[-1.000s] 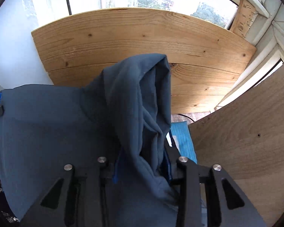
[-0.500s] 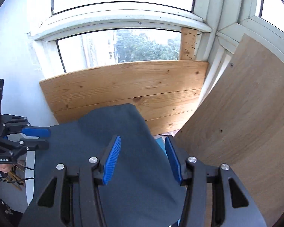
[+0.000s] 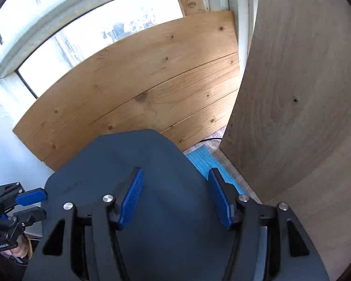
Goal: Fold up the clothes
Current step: 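Lift the folded trousers with both tools and carry them onto the clothes stack, then lower the trousers onto the stack and open both tools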
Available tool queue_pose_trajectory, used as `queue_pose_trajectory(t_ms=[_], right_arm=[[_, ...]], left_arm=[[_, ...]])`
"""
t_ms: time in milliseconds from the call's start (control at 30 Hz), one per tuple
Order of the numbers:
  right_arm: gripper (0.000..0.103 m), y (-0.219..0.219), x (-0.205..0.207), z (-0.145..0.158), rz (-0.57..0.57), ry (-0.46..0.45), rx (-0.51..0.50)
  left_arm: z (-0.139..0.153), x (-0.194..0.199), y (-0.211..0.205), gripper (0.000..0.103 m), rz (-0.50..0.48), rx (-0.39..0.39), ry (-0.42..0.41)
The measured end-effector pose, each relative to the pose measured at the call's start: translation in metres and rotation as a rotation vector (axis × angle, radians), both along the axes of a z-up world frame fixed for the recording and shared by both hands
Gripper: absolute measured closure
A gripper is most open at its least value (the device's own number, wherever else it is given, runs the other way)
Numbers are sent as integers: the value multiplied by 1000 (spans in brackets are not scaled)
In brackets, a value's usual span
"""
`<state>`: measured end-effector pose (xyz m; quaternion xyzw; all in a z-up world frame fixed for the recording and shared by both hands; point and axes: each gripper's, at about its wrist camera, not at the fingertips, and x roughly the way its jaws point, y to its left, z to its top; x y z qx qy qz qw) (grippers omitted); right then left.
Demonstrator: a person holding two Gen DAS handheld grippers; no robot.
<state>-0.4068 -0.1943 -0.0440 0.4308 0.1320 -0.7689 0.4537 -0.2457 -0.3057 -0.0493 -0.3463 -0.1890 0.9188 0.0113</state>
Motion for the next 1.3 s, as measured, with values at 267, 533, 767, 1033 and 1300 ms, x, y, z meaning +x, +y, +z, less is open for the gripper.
queue_pose_trajectory(t_ms=[267, 533, 767, 1033, 1300], right_arm=[[46, 75, 27, -30, -16, 121, 163], [45, 111, 0, 3, -134, 108, -42], [38, 109, -86, -47, -317, -261, -78], [86, 108, -86, -66, -258, -359, -250], [92, 117, -32, 4, -246, -49, -158]], left_arm=[[-25, 20, 76, 78, -200, 45, -30], [6, 33, 109, 75, -255, -6, 24], [3, 20, 136, 75, -321, -50, -18], [-3, 17, 142, 75, -343, -72, -60], [0, 27, 162, 70, -433, -136, -45]])
